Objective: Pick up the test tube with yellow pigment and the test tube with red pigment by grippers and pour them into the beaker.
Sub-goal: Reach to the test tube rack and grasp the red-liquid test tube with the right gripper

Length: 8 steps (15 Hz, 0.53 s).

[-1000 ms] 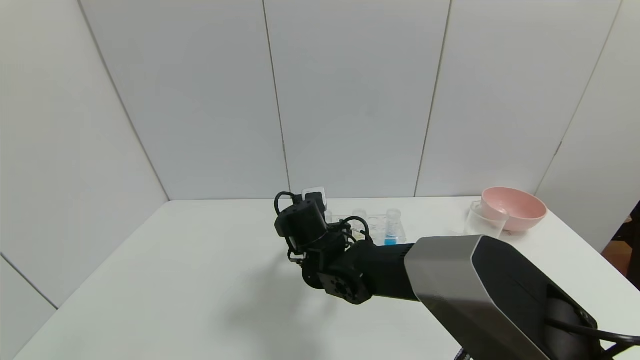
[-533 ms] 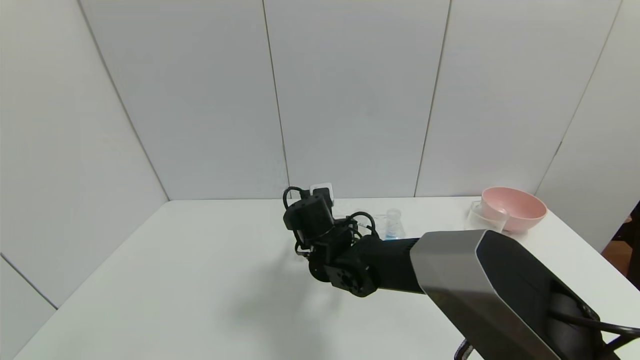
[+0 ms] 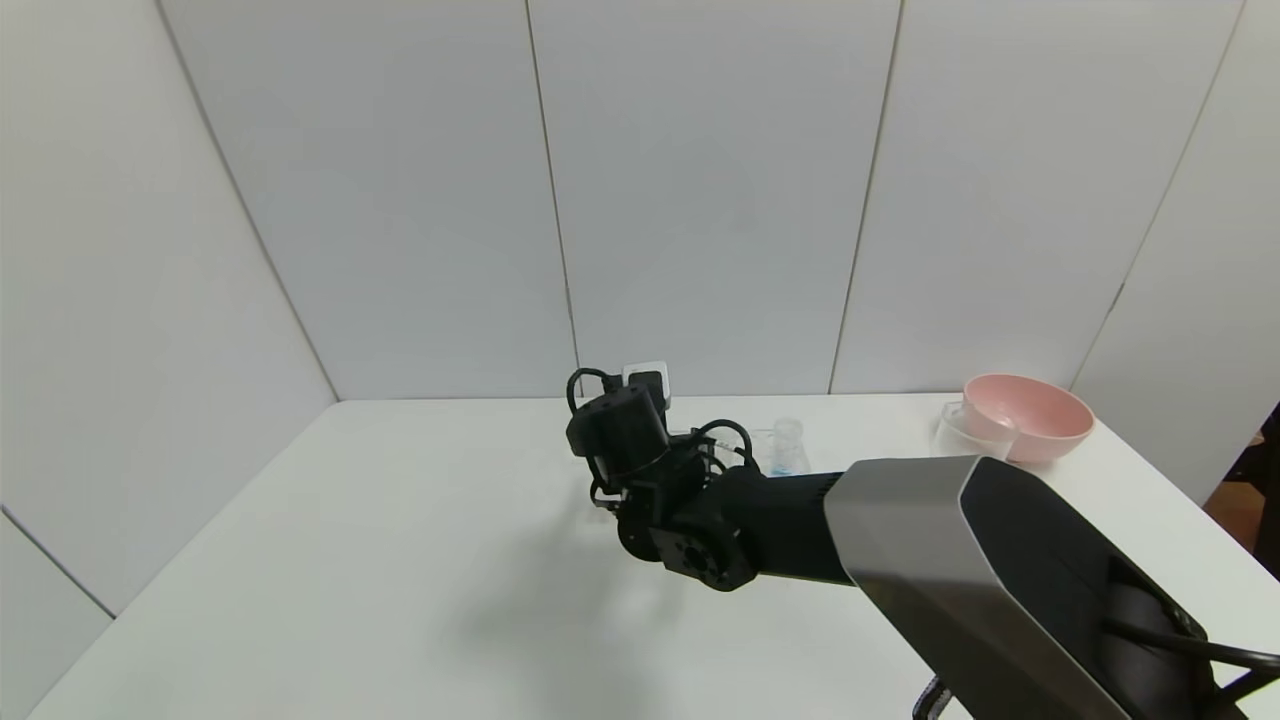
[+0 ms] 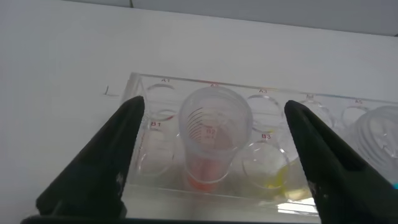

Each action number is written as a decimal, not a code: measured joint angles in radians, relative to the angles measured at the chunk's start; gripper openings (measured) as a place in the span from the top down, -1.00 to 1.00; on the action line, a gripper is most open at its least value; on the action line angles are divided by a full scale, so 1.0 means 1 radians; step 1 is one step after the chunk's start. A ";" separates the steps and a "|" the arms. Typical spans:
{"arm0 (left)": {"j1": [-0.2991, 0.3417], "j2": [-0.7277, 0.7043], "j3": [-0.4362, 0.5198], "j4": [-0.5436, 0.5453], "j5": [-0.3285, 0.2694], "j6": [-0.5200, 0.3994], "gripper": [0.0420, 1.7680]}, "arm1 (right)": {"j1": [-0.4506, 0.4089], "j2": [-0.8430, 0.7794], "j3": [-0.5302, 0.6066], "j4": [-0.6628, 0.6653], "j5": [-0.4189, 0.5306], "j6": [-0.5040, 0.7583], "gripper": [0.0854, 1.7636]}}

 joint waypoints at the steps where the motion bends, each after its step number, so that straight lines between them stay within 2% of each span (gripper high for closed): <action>1: 0.000 0.000 0.000 0.000 0.000 0.000 -0.94 | -0.001 0.000 0.000 0.001 0.000 0.000 -0.60; 3: 0.000 0.000 0.000 0.000 0.000 0.000 -0.94 | 0.001 -0.005 0.001 0.006 0.000 0.002 -0.23; 6: 0.000 0.000 0.000 0.000 0.000 0.000 -0.94 | 0.009 -0.011 0.004 0.010 0.000 0.002 0.15; 7: 0.000 0.000 0.000 0.000 0.000 0.000 -0.94 | 0.010 -0.013 0.005 0.010 0.000 0.002 0.38; 8: 0.000 0.000 0.000 0.000 0.000 0.000 -0.94 | 0.013 -0.014 0.007 0.010 0.001 0.002 0.49</action>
